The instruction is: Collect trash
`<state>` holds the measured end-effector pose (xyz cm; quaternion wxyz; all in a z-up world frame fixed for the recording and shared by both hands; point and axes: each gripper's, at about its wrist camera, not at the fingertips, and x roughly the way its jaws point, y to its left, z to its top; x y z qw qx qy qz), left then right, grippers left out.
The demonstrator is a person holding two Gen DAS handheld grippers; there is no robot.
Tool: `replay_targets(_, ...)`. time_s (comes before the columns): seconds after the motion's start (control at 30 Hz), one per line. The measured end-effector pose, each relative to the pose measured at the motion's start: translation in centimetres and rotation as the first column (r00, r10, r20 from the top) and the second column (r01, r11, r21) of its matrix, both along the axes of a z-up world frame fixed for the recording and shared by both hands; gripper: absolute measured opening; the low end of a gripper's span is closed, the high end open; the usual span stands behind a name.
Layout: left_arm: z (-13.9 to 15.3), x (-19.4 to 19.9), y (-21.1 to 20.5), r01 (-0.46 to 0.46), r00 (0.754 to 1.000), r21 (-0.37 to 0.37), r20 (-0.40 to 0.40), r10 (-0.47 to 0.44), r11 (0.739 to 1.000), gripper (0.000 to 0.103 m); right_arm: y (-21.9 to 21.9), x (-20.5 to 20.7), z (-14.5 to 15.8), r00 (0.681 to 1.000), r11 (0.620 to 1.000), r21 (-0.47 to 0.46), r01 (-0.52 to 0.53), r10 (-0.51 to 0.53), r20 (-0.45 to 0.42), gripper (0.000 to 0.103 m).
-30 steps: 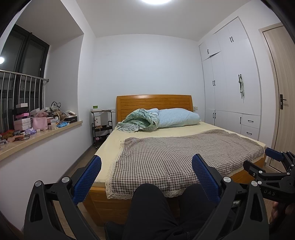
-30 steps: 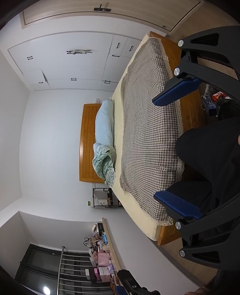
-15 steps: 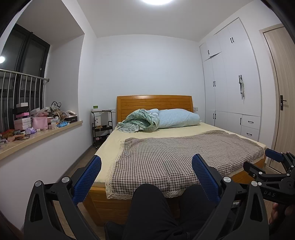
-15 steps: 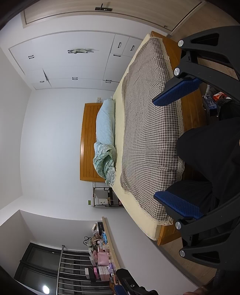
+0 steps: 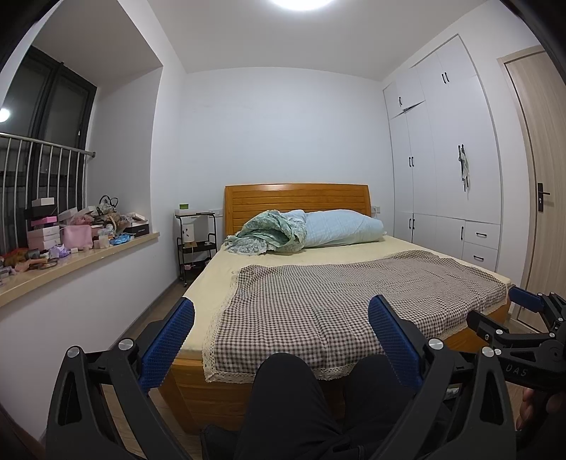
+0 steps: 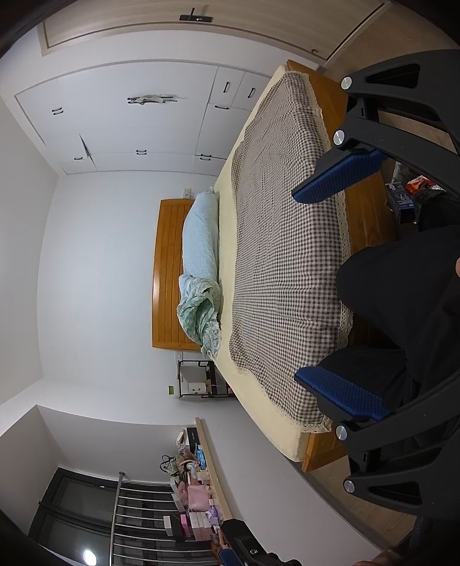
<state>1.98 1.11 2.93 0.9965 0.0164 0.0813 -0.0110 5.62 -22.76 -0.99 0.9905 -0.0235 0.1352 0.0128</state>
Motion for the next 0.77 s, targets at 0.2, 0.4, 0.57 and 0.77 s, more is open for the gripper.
replay_targets(0.2, 0.0, -0.2, -0.1, 0.002, 1.000, -0.002, 0.000, -0.002, 1.000, 0.095, -0.5, -0.1, 0.0, 1.000, 1.000, 0.003, -0.003, 0.003, -0.004, 0.089)
replay_targets(0.4, 0.1, -0.4, -0.3, 0.002, 1.000, 0.000, 0.003, -0.002, 1.000, 0.095, -0.7, -0.1, 0.0, 1.000, 1.000, 0.002, -0.007, 0.007, -0.003, 0.089)
replay_targets(0.57, 0.0, -0.1, -0.2, 0.020, 1.000, -0.011, -0.005, -0.020, 1.000, 0.095, -1.0, 0.2, -0.3, 1.000, 1.000, 0.007, -0.005, 0.006, -0.018, 0.089)
replay_targets(0.77, -0.4, 0.5, -0.3, 0.037, 0.999, -0.009, -0.027, -0.038, 0.999, 0.095, -1.1, 0.3, -0.5, 1.000, 1.000, 0.007, -0.005, 0.006, -0.022, 0.089)
